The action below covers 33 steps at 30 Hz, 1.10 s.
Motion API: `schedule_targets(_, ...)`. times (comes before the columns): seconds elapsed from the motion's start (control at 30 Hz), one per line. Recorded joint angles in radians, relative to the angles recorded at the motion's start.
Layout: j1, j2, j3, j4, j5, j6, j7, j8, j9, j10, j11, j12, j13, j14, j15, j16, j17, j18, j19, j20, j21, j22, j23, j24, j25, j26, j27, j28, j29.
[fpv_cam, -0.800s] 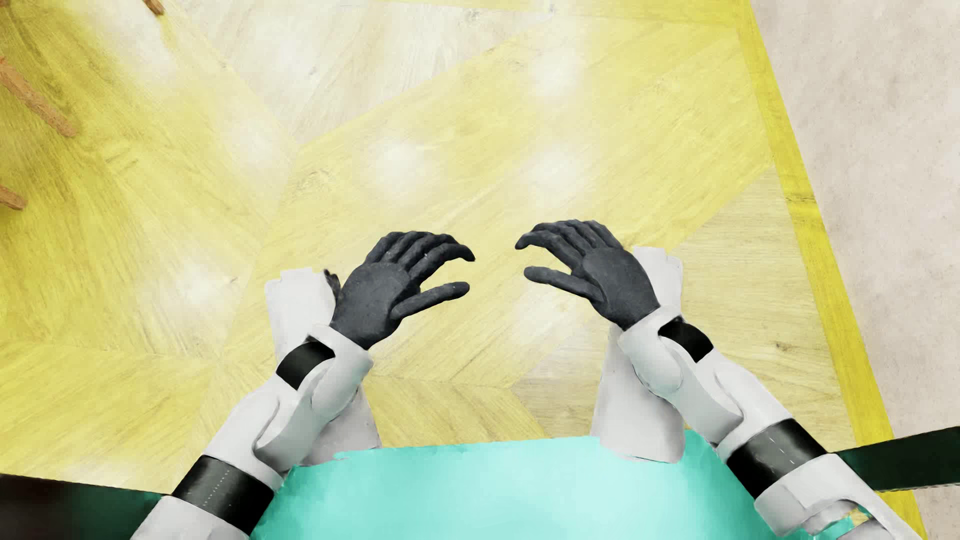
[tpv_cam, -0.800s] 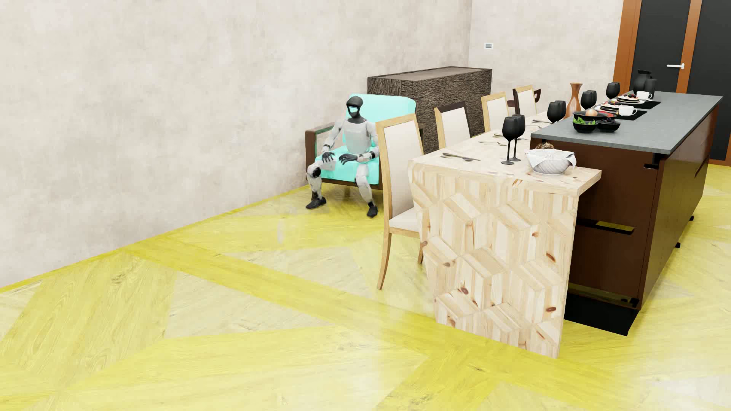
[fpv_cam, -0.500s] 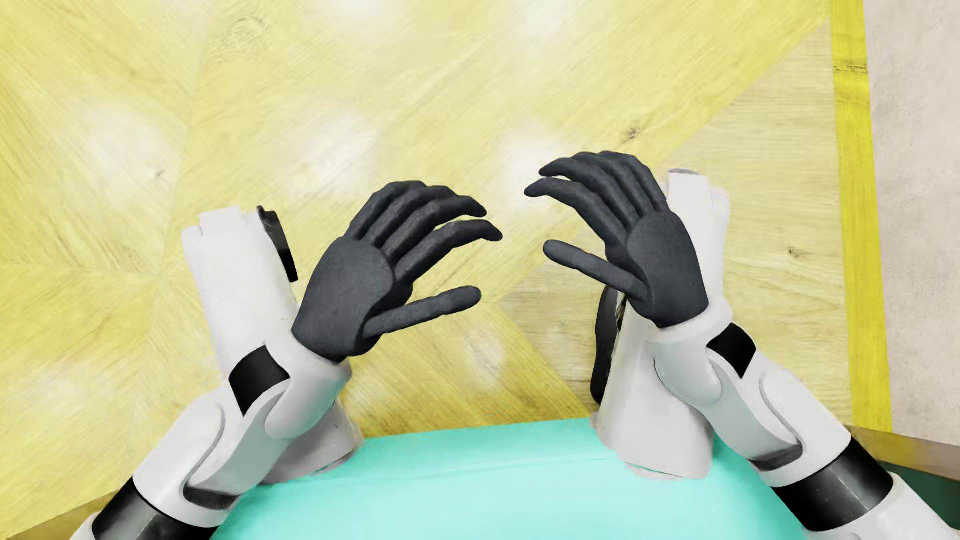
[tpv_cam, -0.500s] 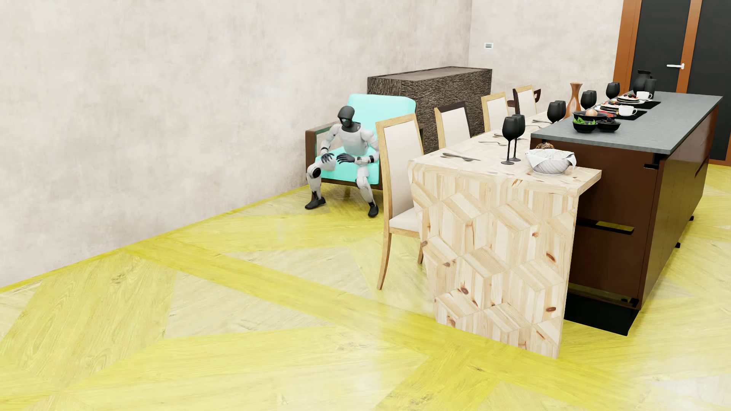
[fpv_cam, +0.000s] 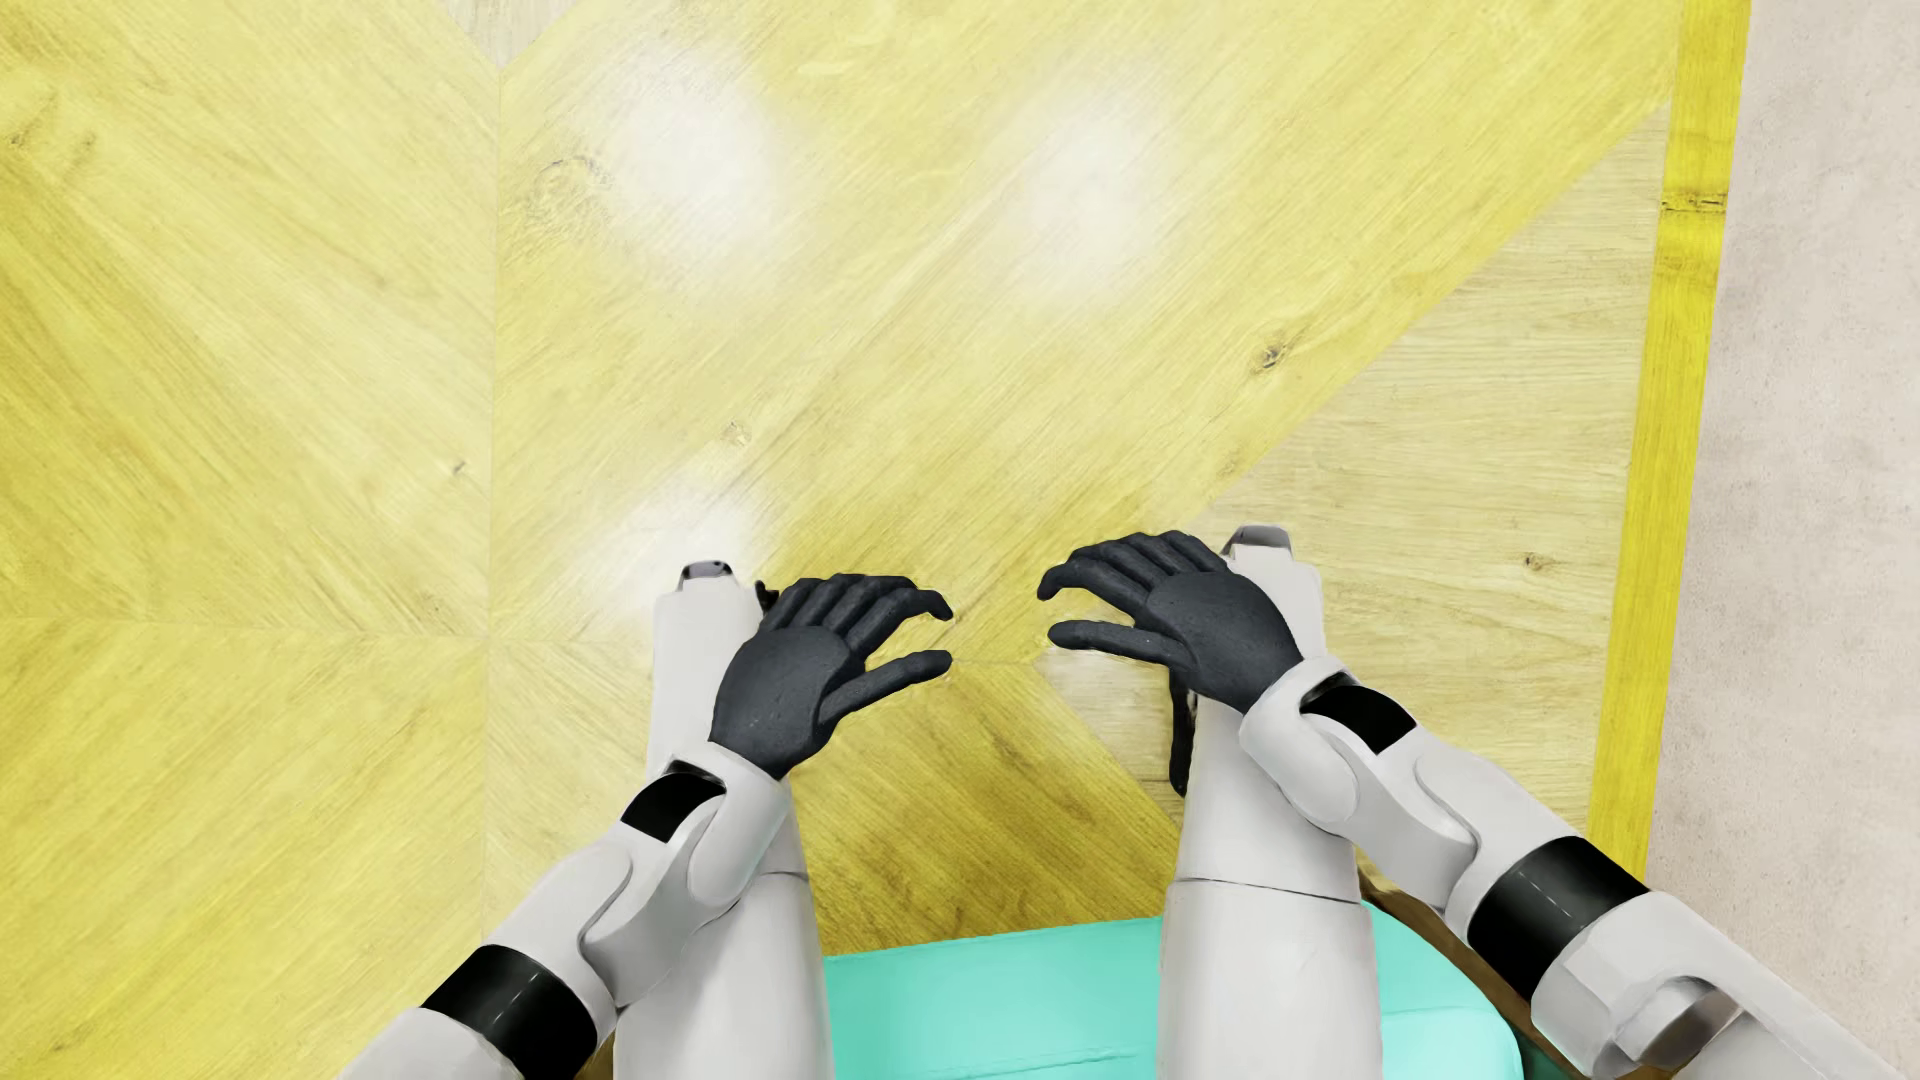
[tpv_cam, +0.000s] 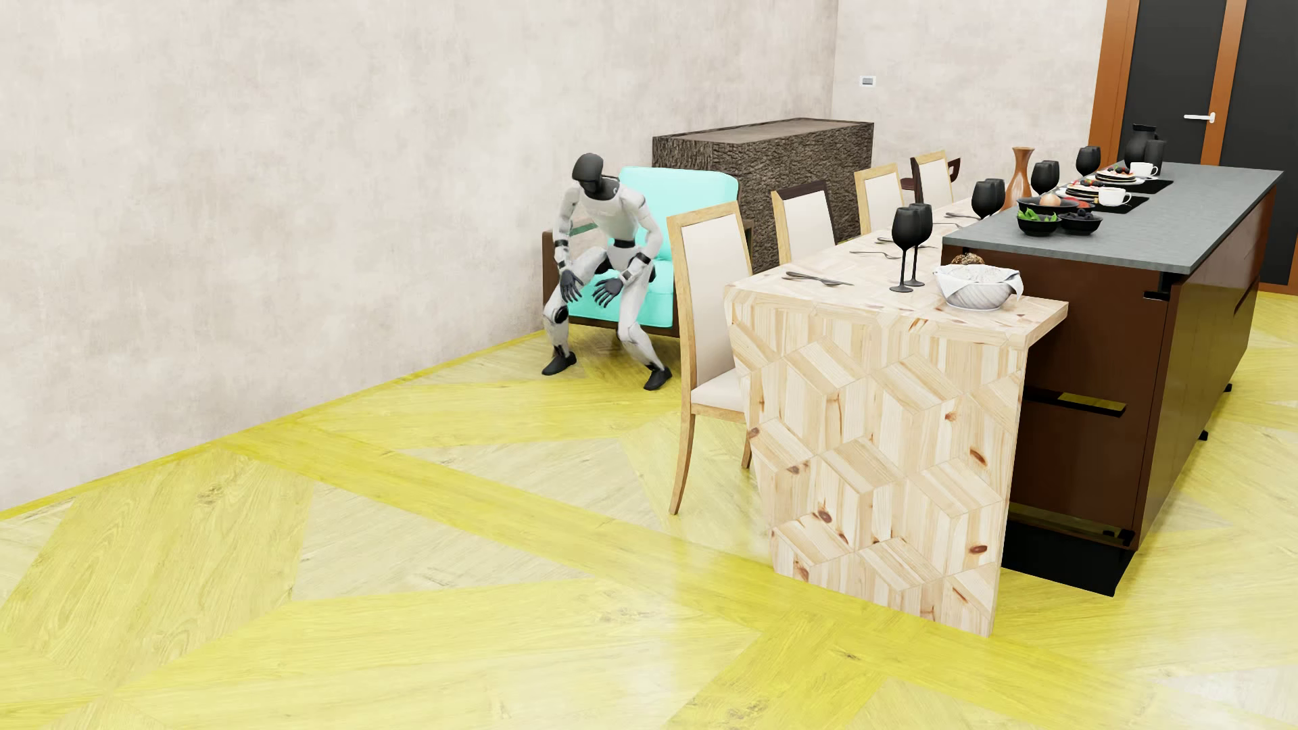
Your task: Get up from the teal chair
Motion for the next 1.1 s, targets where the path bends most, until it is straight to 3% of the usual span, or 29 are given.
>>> schedule_targets(0.03,0.096,0.083,0.006,0.002,-0.001,-0.001,0.026,-0.026,-0.039,-0.100,-0.086,-0.008,0.000,0.007,0.009,-0.024,0.036,0.003,-0.006,-0.017,0.022,0.093,0.127,-0.005,0.046,0.019,-0.024,-0.008,0.055)
schedule_targets(0.1,0.310,0.294,0.011,-0.053,-0.003,-0.020,0.078,-0.057,-0.112,-0.311,-0.271,0.005,0.050,0.034,0.015,-0.047,0.077,0.026,-0.061,-0.030,0.039,0.139,0.285,-0.016,0.073,-0.056,0.000,-0.036,0.033)
schedule_targets(0.13,0.376,0.375,0.030,-0.079,0.007,0.005,0.087,-0.078,-0.164,-0.402,-0.346,0.007,0.097,0.051,0.037,-0.065,0.066,0.033,-0.070,-0.032,-0.009,0.081,0.302,0.002,0.074,-0.100,-0.021,-0.098,0.009)
schedule_targets(0.17,0.456,0.444,0.015,-0.131,-0.010,-0.007,0.070,-0.054,-0.214,-0.513,-0.393,0.017,0.148,0.074,0.058,-0.054,0.077,0.076,-0.079,-0.032,-0.048,0.029,0.280,0.007,0.095,-0.110,-0.005,-0.132,-0.018)
schedule_targets(0.2,0.559,0.518,0.010,-0.163,-0.009,0.001,0.073,-0.057,-0.252,-0.626,-0.413,0.020,0.190,0.096,0.116,-0.065,0.076,0.061,-0.066,-0.040,-0.112,-0.022,0.250,-0.011,0.128,-0.135,-0.027,-0.169,0.016)
schedule_targets(0.23,0.686,0.577,-0.031,-0.171,0.018,-0.011,0.075,-0.017,-0.285,-0.755,-0.413,0.027,0.221,0.117,0.248,-0.042,0.110,0.057,-0.088,-0.031,-0.127,-0.053,0.237,-0.041,0.145,-0.143,0.007,-0.181,-0.069)
schedule_targets(0.27,0.811,0.576,-0.048,-0.176,0.038,0.023,0.068,0.018,-0.312,-0.908,-0.359,0.020,0.242,0.157,0.298,-0.060,0.108,0.074,-0.077,-0.029,-0.164,-0.090,0.231,-0.019,0.135,-0.132,0.015,-0.170,-0.114)
schedule_targets(0.33,1.016,0.478,-0.103,-0.127,0.074,0.049,0.163,0.001,-0.418,-1.189,-0.314,0.061,0.279,0.212,0.256,-0.056,0.142,0.006,0.021,0.059,-0.242,-0.140,0.203,-0.027,0.098,-0.120,0.031,-0.216,-0.136)
schedule_targets(0.4,1.168,0.392,-0.136,-0.086,0.108,0.045,0.226,-0.070,-0.495,-1.396,-0.471,0.083,0.293,0.246,0.228,-0.022,0.198,-0.039,0.032,0.082,-0.309,-0.147,0.208,-0.067,0.119,-0.104,0.048,-0.169,-0.166)
schedule_targets(0.43,1.241,0.370,-0.129,-0.089,0.118,0.043,0.244,-0.101,-0.499,-1.480,-0.619,0.064,0.284,0.249,0.236,-0.005,0.204,-0.042,0.014,0.072,-0.353,-0.155,0.193,-0.057,0.141,-0.089,0.024,-0.139,-0.151)
schedule_targets(0.47,1.346,0.389,-0.131,-0.081,0.138,0.031,0.247,-0.088,-0.501,-1.554,-0.802,0.076,0.305,0.244,0.379,0.021,0.234,-0.042,0.066,0.065,-0.378,-0.145,0.196,-0.094,0.238,-0.095,0.036,-0.124,-0.110)
schedule_targets(0.5,1.395,0.393,-0.114,-0.097,0.173,0.001,0.280,-0.112,-0.506,-1.554,-0.980,0.077,0.325,0.209,0.504,0.065,0.263,-0.055,0.042,0.069,-0.393,-0.161,0.201,-0.099,0.288,-0.078,0.052,-0.151,-0.110)
schedule_targets(0.53,1.474,0.446,-0.118,-0.079,0.183,0.012,0.297,-0.075,-0.510,-1.569,-1.152,0.098,0.363,0.185,0.568,0.091,0.274,-0.082,0.021,0.067,-0.398,-0.168,0.218,-0.108,0.299,-0.085,0.055,-0.163,-0.149)
schedule_targets(0.57,1.489,0.412,-0.132,-0.081,0.174,0.013,0.302,-0.043,-0.518,-1.533,-1.147,0.102,0.383,0.154,0.562,0.122,0.280,-0.088,-0.004,0.078,-0.391,-0.179,0.237,-0.104,0.325,-0.098,0.073,-0.190,-0.203)
schedule_targets(0.6,1.517,0.395,-0.145,-0.075,0.156,0.017,0.290,-0.030,-0.519,-1.517,-1.056,0.112,0.397,0.164,0.543,0.136,0.262,-0.101,-0.010,0.087,-0.409,-0.183,0.261,-0.098,0.344,-0.106,0.092,-0.225,-0.199)
schedule_targets(0.67,1.468,0.360,-0.156,-0.023,0.153,0.055,0.290,-0.016,-0.559,-1.322,-0.864,0.187,0.429,0.225,0.504,0.136,0.189,-0.173,0.039,0.150,-0.429,-0.140,0.307,-0.069,0.323,-0.109,0.079,-0.285,-0.119)
schedule_targets(0.7,1.435,0.399,-0.139,-0.007,0.188,0.070,0.288,-0.056,-0.580,-1.193,-0.844,0.259,0.446,0.316,0.470,0.125,0.161,-0.209,-0.037,0.193,-0.394,-0.081,0.326,-0.068,0.281,-0.084,0.081,-0.270,-0.102)
schedule_targets(0.73,1.378,0.510,-0.115,-0.006,0.200,0.064,0.286,-0.094,-0.596,-1.020,-0.890,0.336,0.469,0.494,0.469,0.093,0.136,-0.198,-0.101,0.250,-0.373,0.014,0.344,-0.084,0.277,-0.051,0.089,-0.262,-0.053)
schedule_targets(0.77,1.216,0.522,-0.092,-0.027,0.205,0.079,0.219,-0.071,-0.586,-0.781,-0.834,0.342,0.433,0.708,0.385,0.054,0.099,-0.145,-0.113,0.277,-0.336,0.113,0.353,-0.097,0.297,-0.017,0.067,-0.243,-0.075)
schedule_targets(0.8,1.064,0.571,-0.075,-0.052,0.222,0.094,0.155,-0.060,-0.576,-0.527,-0.827,0.360,0.412,0.635,0.329,0.014,0.070,-0.097,-0.150,0.291,-0.316,0.207,0.339,-0.100,0.296,0.034,0.045,-0.168,-0.085)
schedule_targets(0.83,0.955,0.681,-0.046,-0.062,0.215,0.093,0.116,-0.064,-0.548,-0.381,-0.887,0.367,0.389,0.550,0.294,-0.019,0.046,-0.102,-0.159,0.290,-0.323,0.329,0.324,-0.107,0.245,0.043,0.037,-0.095,-0.054)
schedule_targets(0.87,0.826,0.769,-0.020,-0.073,0.222,0.082,0.098,-0.082,-0.524,-0.302,-0.943,0.356,0.351,0.497,0.288,-0.058,0.035,-0.165,-0.193,0.307,-0.307,0.457,0.319,-0.160,0.246,0.059,0.031,-0.032,-0.045)
schedule_targets(0.9,0.733,0.918,0.016,-0.105,0.211,0.056,0.118,-0.137,-0.508,-0.305,-1.077,0.373,0.341,0.436,0.277,-0.072,0.044,-0.138,-0.201,0.305,-0.312,0.554,0.326,-0.177,0.257,0.071,0.039,0.023,-0.056)
schedule_targets(0.93,0.612,0.992,0.048,-0.141,0.191,0.060,0.101,-0.150,-0.516,-0.369,-1.166,0.384,0.315,0.392,0.285,-0.094,0.017,-0.115,-0.178,0.302,-0.326,0.610,0.301,-0.186,0.228,0.098,0.034,0.019,-0.044)
schedule_targets(0.97,0.545,1.117,0.096,-0.154,0.183,0.052,0.085,-0.170,-0.501,-0.499,-1.303,0.394,0.304,0.376,0.304,-0.089,0.014,-0.104,-0.167,0.308,-0.327,0.621,0.280,-0.151,0.214,0.080,0.010,-0.053,-0.062)
schedule_targets(1.0,0.491,1.200,0.135,-0.156,0.167,0.035,0.072,-0.182,-0.512,-0.681,-1.377,0.423,0.292,0.406,0.295,-0.079,0.008,-0.123,-0.143,0.334,-0.311,0.612,0.245,-0.149,0.227,0.086,0.050,-0.189,-0.091)
schedule_targets(1.03,0.473,1.315,0.157,-0.158,0.178,0.000,0.079,-0.199,-0.526,-0.893,-1.451,0.454,0.303,0.475,0.283,-0.018,0.029,-0.113,-0.164,0.336,-0.283,0.586,0.230,-0.180,0.304,0.036,0.022,-0.232,-0.066)
schedule_targets(1.07,0.460,1.369,0.156,-0.205,0.163,-0.013,0.112,-0.211,-0.528,-1.104,-1.446,0.465,0.284,0.537,0.234,0.003,0.025,-0.058,-0.149,0.363,-0.248,0.580,0.224,-0.208,0.338,0.002,0.021,-0.243,-0.076)
schedule_targets(1.1,0.499,1.404,0.163,-0.201,0.151,-0.003,0.152,-0.233,-0.538,-1.350,-1.415,0.506,0.284,0.588,0.200,-0.019,0.019,-0.028,-0.136,0.437,-0.213,0.578,0.218,-0.208,0.335,0.008,0.011,-0.254,-0.072)
